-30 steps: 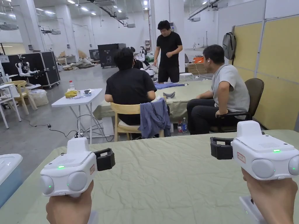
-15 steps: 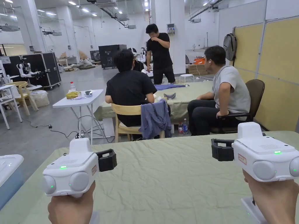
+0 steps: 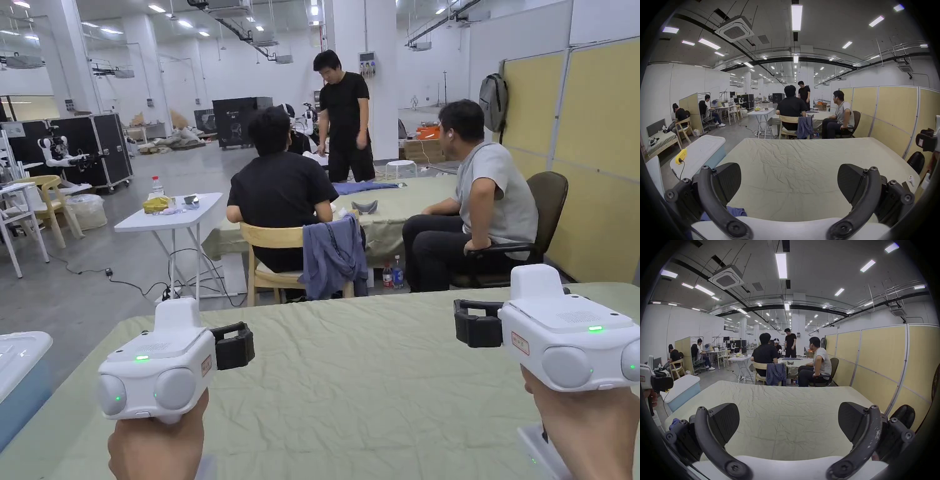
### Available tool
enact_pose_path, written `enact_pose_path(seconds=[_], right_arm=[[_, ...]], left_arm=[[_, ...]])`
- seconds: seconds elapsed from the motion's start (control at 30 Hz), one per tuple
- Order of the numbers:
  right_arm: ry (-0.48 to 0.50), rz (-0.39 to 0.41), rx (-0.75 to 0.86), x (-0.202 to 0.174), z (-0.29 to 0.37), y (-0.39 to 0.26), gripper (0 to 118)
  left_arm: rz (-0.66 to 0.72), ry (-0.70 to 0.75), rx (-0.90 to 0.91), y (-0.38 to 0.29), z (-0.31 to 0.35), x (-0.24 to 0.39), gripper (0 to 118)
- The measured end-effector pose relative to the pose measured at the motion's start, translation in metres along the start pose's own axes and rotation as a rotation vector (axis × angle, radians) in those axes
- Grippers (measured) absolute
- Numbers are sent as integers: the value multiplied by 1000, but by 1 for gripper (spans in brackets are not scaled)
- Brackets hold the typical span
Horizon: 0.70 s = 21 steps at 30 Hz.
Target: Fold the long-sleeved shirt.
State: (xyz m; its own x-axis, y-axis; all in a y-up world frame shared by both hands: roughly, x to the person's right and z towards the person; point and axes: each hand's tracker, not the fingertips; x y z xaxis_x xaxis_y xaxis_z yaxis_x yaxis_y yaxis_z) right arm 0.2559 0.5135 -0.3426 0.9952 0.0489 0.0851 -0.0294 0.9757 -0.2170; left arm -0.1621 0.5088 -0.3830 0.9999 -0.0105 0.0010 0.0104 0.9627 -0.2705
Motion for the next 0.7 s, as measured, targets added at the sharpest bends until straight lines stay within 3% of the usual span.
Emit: enact_pose_path(seconds=[0.7], right_arm=[[-6,-2,0,2,1,-2,118]], left_arm=[[1,-5,-13,-1,-1,-2,117]])
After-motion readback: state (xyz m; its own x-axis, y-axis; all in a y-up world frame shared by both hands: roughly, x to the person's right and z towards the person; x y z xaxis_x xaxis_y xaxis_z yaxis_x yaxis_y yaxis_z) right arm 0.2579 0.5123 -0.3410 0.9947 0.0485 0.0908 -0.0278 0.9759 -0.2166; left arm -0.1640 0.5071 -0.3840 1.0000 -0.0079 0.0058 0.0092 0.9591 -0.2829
